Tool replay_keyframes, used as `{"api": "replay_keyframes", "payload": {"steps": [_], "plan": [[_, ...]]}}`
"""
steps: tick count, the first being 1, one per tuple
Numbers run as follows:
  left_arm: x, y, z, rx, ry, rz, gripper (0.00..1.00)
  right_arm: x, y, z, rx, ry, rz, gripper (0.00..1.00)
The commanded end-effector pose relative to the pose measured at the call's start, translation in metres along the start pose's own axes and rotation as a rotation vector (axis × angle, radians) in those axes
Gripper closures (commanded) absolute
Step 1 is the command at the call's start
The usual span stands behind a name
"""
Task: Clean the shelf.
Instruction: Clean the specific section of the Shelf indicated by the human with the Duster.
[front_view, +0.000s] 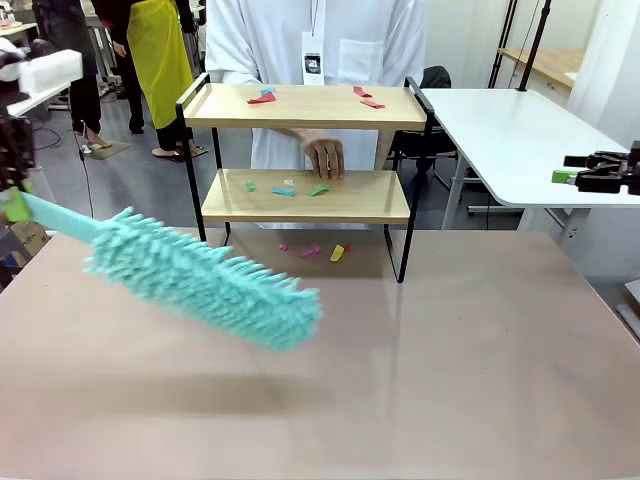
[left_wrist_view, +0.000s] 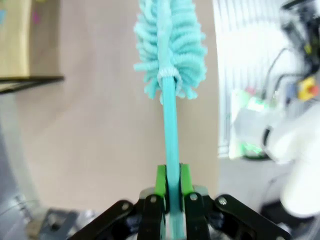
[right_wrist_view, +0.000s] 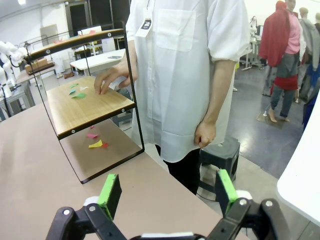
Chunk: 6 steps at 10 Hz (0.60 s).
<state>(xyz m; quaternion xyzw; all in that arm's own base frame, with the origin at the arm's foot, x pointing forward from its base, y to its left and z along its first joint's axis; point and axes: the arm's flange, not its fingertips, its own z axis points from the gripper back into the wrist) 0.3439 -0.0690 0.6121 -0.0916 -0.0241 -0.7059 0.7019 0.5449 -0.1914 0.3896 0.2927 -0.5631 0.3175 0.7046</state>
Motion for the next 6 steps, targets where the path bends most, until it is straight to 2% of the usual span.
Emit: {"api": "replay_keyframes", "payload": {"steps": [1,4,6], "plan": [[0.045,-0.024,-0.008,0.001,-0.119,0.218,0.87,0.003,0.001,-0.001,0.002,-0.003,0.005,0.0],[0.107,-0.032,-0.035,-0.04,-0.338,0.506,0.87,0.003,0.001,-0.001,0.002,-0.003,0.005,0.0],[0.134,-0.03,-0.052,-0.036,-0.421,0.632,0.87,0.003,0.001,-0.001,0.002,-0.003,0.005,0.0]]}}
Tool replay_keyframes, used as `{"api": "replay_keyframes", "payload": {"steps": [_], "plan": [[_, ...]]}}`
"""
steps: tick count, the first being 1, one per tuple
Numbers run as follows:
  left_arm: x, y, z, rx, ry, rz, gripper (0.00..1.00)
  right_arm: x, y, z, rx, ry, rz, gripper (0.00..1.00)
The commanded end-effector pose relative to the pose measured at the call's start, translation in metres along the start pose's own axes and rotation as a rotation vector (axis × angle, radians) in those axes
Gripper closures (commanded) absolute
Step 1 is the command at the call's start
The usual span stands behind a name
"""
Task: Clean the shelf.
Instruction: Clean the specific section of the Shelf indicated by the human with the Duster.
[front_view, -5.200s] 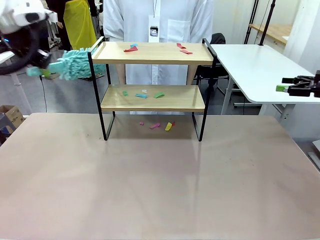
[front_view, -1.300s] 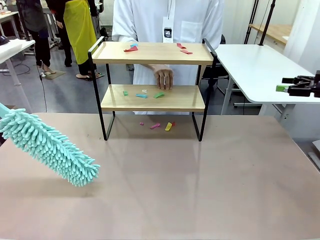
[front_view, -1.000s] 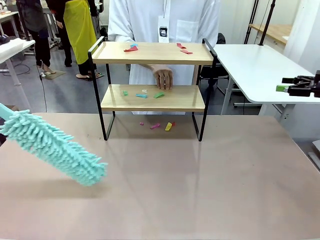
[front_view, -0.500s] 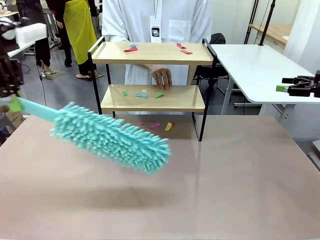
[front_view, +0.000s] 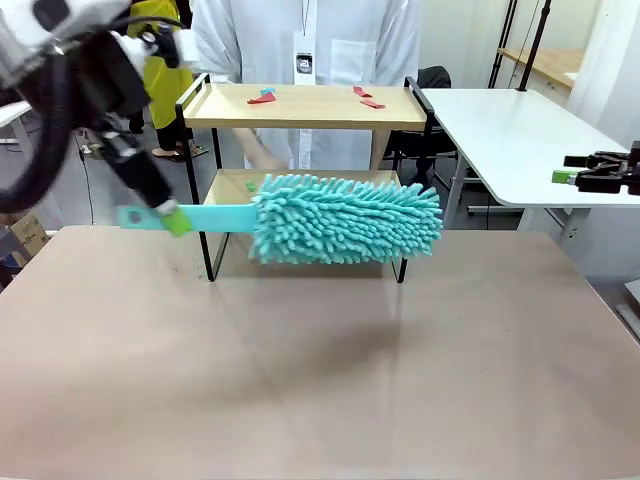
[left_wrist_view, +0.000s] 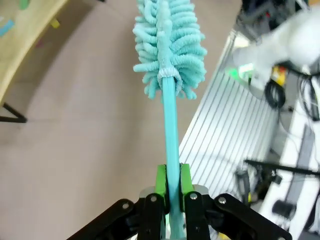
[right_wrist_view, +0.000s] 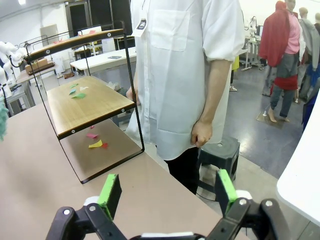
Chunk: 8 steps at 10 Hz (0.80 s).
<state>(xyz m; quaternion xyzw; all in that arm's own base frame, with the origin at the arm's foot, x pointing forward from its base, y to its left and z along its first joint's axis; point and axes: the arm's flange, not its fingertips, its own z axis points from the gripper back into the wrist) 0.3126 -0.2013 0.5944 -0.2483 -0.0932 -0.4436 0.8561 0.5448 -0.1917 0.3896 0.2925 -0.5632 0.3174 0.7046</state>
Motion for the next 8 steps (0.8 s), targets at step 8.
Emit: {"api": "replay_keyframes", "payload": {"steps": [8], "plan": [[0.027,0.004,-0.029,0.085,-0.073,0.28,0.87,0.003,0.001,-0.001,0.002,-0.003,0.005,0.0]]}}
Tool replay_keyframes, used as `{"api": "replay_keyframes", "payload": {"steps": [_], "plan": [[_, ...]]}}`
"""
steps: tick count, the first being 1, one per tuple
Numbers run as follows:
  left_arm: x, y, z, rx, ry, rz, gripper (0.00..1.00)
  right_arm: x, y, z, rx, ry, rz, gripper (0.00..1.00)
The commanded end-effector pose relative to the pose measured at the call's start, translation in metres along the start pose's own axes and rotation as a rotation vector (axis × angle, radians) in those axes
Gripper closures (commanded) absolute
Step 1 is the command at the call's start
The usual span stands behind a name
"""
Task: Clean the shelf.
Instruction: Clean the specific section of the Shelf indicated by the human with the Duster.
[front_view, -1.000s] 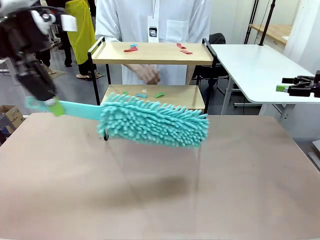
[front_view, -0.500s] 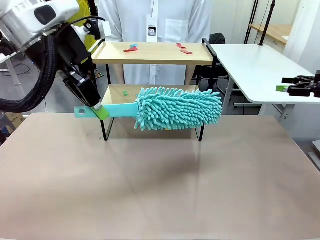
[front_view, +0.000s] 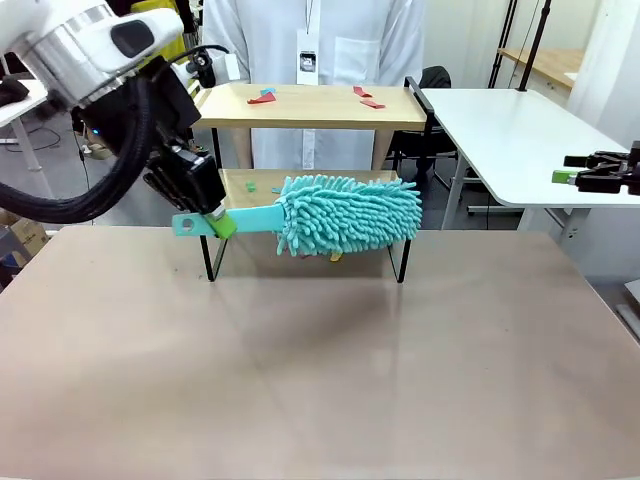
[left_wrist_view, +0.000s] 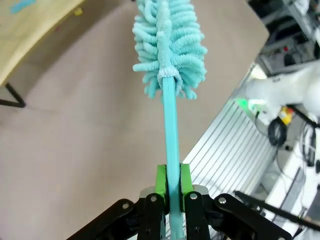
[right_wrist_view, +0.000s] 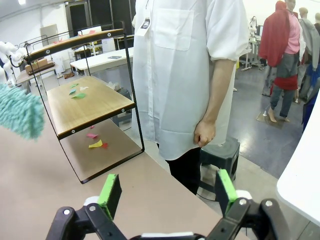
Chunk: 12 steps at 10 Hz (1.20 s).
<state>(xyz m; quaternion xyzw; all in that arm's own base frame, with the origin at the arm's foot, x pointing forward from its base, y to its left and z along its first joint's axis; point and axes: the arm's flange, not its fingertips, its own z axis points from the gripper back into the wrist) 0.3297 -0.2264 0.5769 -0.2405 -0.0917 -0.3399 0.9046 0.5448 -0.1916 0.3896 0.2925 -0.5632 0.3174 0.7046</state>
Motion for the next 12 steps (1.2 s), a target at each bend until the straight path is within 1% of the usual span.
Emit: {"api": "replay_keyframes", "payload": {"steps": [1,3,4,6,7,10,12], "plan": [[0.006,-0.009,-0.003,0.021,-0.093,0.075,0.87,0.003,0.001,-0.001,0.002,-0.003,0.005,0.0],[0.017,-0.017,-0.01,0.028,-0.168,0.084,0.87,0.003,0.001,-0.001,0.002,-0.003,0.005,0.0],[0.026,-0.02,-0.018,0.036,-0.198,0.112,0.87,0.003,0.001,-0.001,0.002,-0.003,0.005,0.0],[0.051,-0.033,-0.043,0.053,-0.209,0.183,0.87,0.003,0.001,-0.001,0.002,-0.003,0.005,0.0],[0.062,-0.043,-0.055,0.098,-0.223,0.24,0.87,0.003,0.001,-0.001,0.002,-0.003,0.005,0.0],[0.087,-0.076,-0.089,0.267,-0.308,0.393,0.87,0.003,0.001,-0.001,0.002,-0.003,0.005,0.0],[0.101,-0.089,-0.11,0.287,-0.346,0.446,0.87,0.003,0.001,-0.001,0.002,-0.003,0.005,0.0]]}}
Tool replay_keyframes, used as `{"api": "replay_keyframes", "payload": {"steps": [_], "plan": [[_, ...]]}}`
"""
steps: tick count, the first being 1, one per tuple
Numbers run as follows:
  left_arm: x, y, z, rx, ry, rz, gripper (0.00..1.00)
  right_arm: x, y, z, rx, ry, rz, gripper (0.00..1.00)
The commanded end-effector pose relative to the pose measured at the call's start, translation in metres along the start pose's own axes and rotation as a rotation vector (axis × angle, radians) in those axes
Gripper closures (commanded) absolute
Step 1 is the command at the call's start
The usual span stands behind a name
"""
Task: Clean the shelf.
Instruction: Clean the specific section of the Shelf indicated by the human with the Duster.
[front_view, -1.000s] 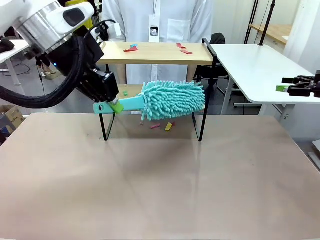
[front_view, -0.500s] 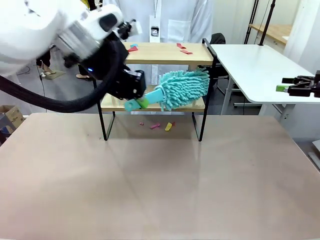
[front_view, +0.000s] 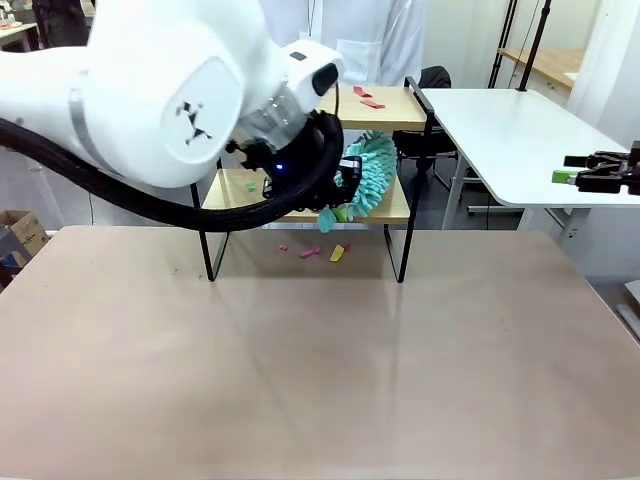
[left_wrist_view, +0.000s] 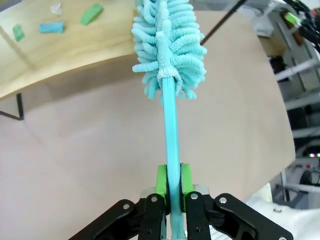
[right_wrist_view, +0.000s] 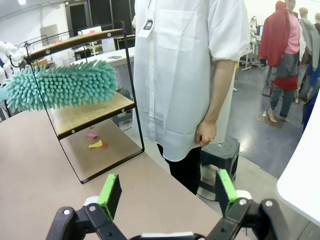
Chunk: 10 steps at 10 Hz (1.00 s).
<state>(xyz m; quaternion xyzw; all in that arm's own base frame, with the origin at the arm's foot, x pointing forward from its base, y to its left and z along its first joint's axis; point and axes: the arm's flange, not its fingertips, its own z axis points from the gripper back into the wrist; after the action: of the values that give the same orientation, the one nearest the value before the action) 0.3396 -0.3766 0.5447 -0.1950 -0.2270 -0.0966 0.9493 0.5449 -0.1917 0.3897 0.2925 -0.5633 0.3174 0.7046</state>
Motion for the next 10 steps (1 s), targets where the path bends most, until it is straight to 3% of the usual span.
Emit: {"api": "replay_keyframes", "payload": {"steps": [1,6,10], "plan": [[0.012,-0.025,-0.015,0.039,-0.032,0.055,0.87,0.003,0.001,-0.001,0.002,-0.003,0.005,0.0],[0.023,-0.05,-0.06,0.048,-0.055,0.085,0.87,0.003,0.001,-0.001,0.002,-0.003,0.005,0.0],[0.018,-0.05,-0.091,0.082,-0.055,0.136,0.87,0.003,0.001,-0.001,0.002,-0.003,0.005,0.0]]}}
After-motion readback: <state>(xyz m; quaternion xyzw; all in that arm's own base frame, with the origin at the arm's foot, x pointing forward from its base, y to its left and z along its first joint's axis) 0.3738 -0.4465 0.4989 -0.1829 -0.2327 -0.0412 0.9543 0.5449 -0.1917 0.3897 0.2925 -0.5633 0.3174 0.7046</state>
